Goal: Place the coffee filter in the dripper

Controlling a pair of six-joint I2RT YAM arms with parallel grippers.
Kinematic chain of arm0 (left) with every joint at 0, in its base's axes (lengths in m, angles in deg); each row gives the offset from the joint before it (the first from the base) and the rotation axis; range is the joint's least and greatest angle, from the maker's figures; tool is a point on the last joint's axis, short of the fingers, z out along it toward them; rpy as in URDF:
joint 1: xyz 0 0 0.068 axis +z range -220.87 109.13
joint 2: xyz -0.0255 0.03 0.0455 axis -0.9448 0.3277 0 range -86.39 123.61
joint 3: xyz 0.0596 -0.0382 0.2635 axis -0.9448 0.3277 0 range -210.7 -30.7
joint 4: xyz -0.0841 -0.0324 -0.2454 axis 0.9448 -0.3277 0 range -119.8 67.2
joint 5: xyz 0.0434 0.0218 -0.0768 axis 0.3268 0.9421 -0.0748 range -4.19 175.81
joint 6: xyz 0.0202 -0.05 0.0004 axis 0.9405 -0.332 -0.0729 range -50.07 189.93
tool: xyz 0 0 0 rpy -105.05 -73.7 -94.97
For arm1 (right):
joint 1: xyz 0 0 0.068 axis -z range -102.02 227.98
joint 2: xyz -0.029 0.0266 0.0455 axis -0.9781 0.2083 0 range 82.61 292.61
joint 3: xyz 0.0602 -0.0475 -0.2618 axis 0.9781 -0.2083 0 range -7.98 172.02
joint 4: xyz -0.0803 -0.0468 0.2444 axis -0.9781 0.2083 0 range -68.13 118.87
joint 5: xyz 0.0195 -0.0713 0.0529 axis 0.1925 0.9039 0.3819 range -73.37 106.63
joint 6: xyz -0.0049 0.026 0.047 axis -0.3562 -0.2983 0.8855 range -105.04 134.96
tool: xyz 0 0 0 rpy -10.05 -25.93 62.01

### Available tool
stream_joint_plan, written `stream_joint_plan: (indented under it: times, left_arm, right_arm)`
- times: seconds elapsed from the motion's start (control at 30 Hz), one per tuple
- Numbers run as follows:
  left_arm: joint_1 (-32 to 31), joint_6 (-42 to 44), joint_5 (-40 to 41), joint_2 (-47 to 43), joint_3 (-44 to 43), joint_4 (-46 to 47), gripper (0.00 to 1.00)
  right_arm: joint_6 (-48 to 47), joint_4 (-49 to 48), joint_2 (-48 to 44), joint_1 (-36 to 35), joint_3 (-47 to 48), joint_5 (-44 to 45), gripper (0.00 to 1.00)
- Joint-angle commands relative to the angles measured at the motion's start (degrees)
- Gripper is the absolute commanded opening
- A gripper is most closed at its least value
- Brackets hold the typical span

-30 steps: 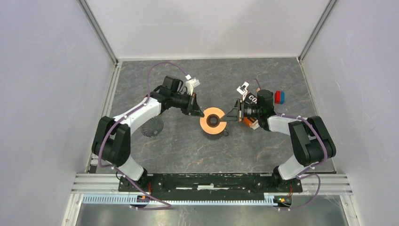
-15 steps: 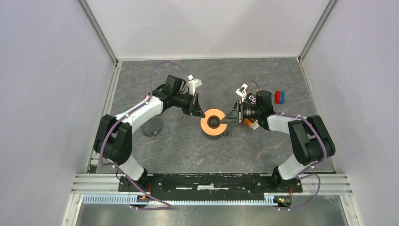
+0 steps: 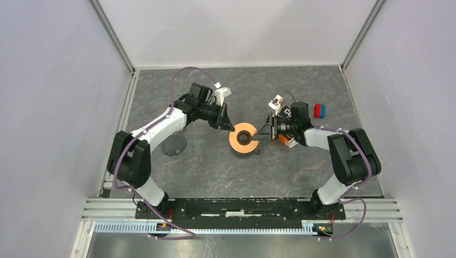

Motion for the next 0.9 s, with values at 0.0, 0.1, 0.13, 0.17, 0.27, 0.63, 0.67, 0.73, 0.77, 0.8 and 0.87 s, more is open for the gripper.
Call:
stream_joint_plan:
  times: [0.0, 0.1, 0.13, 0.17, 0.27, 0.63, 0.67, 0.73, 0.77, 0.8, 0.87]
  left_arm:
    - [0.04, 0.53, 3.98, 1.03, -2.42, 1.03, 0.08]
    - [0.05, 1.36, 4.54, 1.11, -2.43, 0.37, 0.15]
    - [0.05, 1.62, 4.77, 1.12, -2.35, 0.26, 0.18]
    - [0.01, 1.92, 4.95, 1.10, -2.34, 0.02, 0.19]
    - [0.05, 2.57, 5.79, 1.29, -2.51, -0.33, 0.23]
    - [0.04, 3.44, 8.41, 1.92, -3.22, -1.26, 0.32]
    - [0.02, 3.44, 8.42, 2.00, -3.31, -1.27, 0.33]
    - [-0.01, 3.44, 8.33, 2.13, -3.53, -1.27, 0.33]
    - [0.05, 3.48, 8.08, 2.26, -3.62, -1.27, 0.33]
    - [0.03, 3.35, 7.88, 2.35, -3.66, -1.28, 0.33]
    - [0.04, 3.26, 7.79, 2.43, -3.67, -1.27, 0.33]
  right_arm:
    - [-1.27, 0.16, 0.62, -0.45, 1.79, -0.20, 0.36]
    - [-1.26, 0.15, 0.55, -0.33, 2.05, -0.24, 0.37]
    - [-1.20, 0.19, 0.50, -0.38, 2.21, -0.26, 0.37]
    - [-1.20, 0.25, 0.49, -0.36, 2.32, -0.25, 0.37]
    - [-1.24, 0.27, 0.74, -0.39, 2.68, -0.29, 0.36]
    - [-1.26, 0.13, 1.18, -0.29, 3.20, -0.41, 0.34]
    - [-1.26, 0.17, 1.27, -0.24, 3.28, -0.39, 0.34]
    - [-1.29, 0.16, 1.40, -0.20, 3.29, -0.49, 0.33]
    - [-1.29, 0.16, 1.43, -0.19, 3.29, -0.44, 0.33]
    - [-1.34, 0.21, 1.34, -0.11, 3.35, -0.42, 0.33]
    - [-1.74, 0.69, 1.21, 0.01, 3.46, -0.40, 0.34]
